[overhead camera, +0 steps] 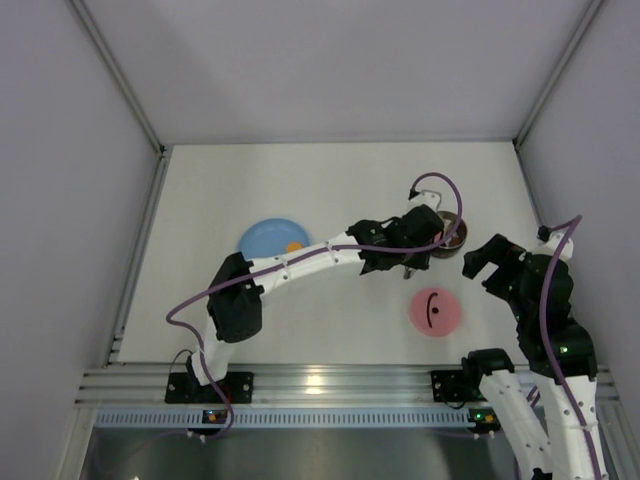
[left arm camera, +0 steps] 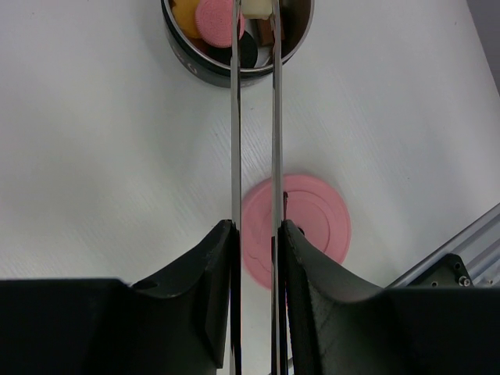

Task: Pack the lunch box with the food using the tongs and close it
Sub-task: Place the fake food in the packing box, then pick up the fake food from the plate.

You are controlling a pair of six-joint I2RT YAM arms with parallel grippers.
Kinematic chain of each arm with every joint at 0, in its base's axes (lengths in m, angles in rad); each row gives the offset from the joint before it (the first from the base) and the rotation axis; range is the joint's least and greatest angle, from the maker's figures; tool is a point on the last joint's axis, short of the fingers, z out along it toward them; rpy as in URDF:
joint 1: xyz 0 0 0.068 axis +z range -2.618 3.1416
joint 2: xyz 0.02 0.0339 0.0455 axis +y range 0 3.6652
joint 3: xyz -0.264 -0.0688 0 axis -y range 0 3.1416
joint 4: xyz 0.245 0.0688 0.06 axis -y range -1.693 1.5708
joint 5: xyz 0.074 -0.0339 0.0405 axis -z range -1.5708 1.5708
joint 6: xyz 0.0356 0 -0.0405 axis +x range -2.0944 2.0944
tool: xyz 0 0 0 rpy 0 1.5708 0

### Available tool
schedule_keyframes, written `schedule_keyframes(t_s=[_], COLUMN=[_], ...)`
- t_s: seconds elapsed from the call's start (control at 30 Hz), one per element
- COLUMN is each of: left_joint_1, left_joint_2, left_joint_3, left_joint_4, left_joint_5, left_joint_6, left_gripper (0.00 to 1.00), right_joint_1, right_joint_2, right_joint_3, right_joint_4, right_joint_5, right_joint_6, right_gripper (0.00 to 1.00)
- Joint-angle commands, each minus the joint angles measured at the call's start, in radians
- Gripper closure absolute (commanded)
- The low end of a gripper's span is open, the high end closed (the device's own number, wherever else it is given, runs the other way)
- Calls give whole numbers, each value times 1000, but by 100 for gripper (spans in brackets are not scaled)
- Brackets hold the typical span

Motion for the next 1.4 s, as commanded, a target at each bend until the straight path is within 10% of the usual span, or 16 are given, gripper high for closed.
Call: schedule_keyframes(t_s=[0.0, 0.67, 1.37], left_joint_1=[-3, 0, 94], left_joint_2=[-2, -144, -762], left_joint_3=[50, -7, -689], left_joint_4=[71, 31, -278], left_joint_5=[7, -121, -412], left_joint_6=[12, 46, -284], left_gripper=[67, 53, 53], right_joint_1=[-15, -15, -15], right_joint_2=[-9, -8, 24], right_joint_3=[35, 23, -32], right_joint_4=[-18, -10, 63], right_joint_5=[9, -5, -59], right_joint_6=[-7, -9, -9], right_gripper=[1, 0, 1])
